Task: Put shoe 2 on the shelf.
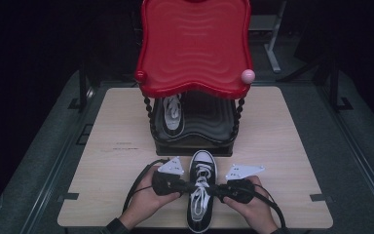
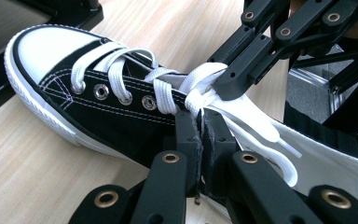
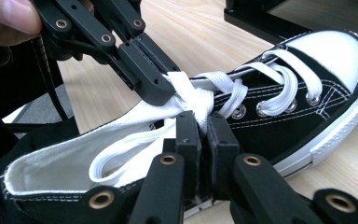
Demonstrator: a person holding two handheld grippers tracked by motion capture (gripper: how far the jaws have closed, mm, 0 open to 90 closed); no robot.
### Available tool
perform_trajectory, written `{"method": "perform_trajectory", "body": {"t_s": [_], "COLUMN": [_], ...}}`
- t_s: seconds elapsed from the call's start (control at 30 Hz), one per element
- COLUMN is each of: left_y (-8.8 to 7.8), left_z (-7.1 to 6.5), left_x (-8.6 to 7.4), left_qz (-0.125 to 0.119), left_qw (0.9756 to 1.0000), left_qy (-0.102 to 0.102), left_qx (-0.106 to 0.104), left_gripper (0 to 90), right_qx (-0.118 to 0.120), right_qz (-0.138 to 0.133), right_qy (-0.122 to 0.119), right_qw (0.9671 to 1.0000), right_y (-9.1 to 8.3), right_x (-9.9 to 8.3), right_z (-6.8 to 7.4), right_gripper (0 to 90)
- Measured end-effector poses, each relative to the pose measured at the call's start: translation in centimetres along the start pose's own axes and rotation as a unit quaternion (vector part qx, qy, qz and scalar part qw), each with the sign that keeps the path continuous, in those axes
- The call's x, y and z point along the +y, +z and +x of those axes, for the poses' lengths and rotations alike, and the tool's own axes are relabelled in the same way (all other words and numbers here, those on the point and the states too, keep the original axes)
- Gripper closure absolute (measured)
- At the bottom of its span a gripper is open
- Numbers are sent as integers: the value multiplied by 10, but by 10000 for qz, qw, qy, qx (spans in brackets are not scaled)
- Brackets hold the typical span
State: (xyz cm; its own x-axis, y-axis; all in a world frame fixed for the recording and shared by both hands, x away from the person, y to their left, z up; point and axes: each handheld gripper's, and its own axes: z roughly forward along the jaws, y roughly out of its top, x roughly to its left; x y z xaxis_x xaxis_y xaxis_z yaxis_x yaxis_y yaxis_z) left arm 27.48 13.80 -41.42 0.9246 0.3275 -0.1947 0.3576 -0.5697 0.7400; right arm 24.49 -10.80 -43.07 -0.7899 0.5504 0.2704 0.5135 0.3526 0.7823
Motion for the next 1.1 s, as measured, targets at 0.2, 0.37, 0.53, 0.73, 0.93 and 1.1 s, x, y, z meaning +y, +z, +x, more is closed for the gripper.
{"method": "perform_trajectory", "body": {"t_s": [0.2, 0.37, 0.53, 0.73, 0.93, 1.1], "left_y": [-7, -20, -33, -50, -60, -60], "left_z": [-4, -14, -24, -26, -13, 0], "left_x": [4, 12, 21, 41, 67, 85], "left_qz": [-72, -304, -458, -704, -898, -1013], "left_qw": [9999, 9992, 9981, 9960, 9931, 9908], "left_qy": [33, 122, 293, 538, 708, 747], "left_qx": [-88, -216, -278, -76, 246, 489], "left_gripper": [866, 866, 866, 866, 867, 867], "right_qx": [-1, 99, 161, 61, -190, -456], "right_qz": [-17, -178, -350, -640, -921, -1047], "right_qy": [-62, -122, -251, -507, -679, -798], "right_qw": [10000, 9997, 9989, 9966, 9933, 9902], "right_y": [-8, -24, -41, -57, -64, -65], "right_x": [3, 9, 15, 33, 57, 77], "right_z": [4, 12, 22, 27, 17, 4], "right_gripper": [853, 853, 852, 852, 853, 853]}}
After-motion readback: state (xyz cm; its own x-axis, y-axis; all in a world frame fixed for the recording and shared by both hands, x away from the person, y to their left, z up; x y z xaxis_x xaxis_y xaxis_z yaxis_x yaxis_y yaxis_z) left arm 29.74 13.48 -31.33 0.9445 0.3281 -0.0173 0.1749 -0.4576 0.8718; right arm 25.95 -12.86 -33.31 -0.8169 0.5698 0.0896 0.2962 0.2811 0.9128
